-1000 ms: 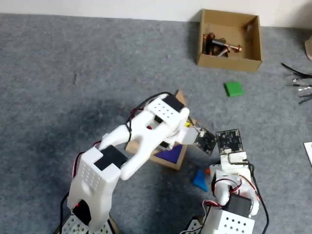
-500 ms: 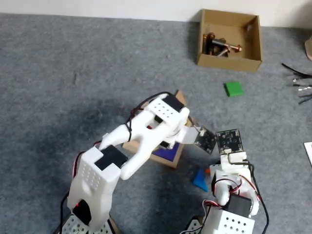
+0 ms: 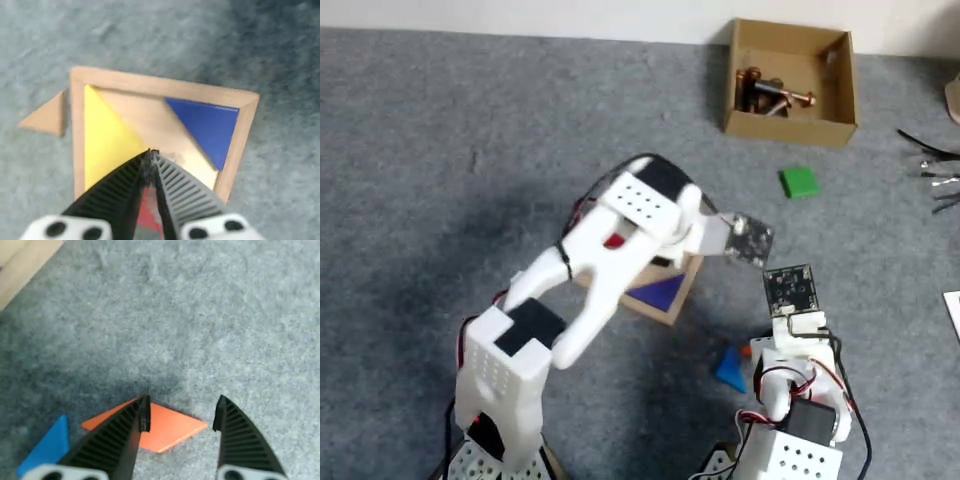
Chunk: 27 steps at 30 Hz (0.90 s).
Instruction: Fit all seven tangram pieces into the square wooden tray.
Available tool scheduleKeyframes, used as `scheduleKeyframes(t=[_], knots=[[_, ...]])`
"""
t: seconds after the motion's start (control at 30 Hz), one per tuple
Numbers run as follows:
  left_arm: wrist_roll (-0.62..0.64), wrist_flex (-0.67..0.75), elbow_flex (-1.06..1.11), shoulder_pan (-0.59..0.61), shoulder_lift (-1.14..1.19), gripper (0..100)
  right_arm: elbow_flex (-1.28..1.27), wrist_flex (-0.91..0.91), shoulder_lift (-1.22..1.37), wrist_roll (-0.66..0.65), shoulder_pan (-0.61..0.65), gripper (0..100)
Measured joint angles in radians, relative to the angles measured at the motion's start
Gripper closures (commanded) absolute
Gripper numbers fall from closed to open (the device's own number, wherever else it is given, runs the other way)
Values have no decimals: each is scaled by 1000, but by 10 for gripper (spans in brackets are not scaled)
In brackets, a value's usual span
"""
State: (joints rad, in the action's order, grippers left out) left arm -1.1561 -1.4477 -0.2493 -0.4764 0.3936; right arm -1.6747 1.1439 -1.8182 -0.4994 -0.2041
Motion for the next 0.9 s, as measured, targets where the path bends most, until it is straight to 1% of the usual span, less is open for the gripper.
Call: scheduleKeyframes(t=[0.23,0.43,0.57,0.73,0.8,0.9], knots=[[9,21,-3,75,-21,995,0,0,0,0,0,796],[193,146,-3,84,-21,995,0,0,0,0,0,796],[267,218,-3,84,-21,995,0,0,0,0,0,796],[388,236,-3,91,-21,995,0,0,0,0,0,796],[427,242,-3,74,-21,995,0,0,0,0,0,796],[450,295,-3,29,-21,995,0,0,0,0,0,796]])
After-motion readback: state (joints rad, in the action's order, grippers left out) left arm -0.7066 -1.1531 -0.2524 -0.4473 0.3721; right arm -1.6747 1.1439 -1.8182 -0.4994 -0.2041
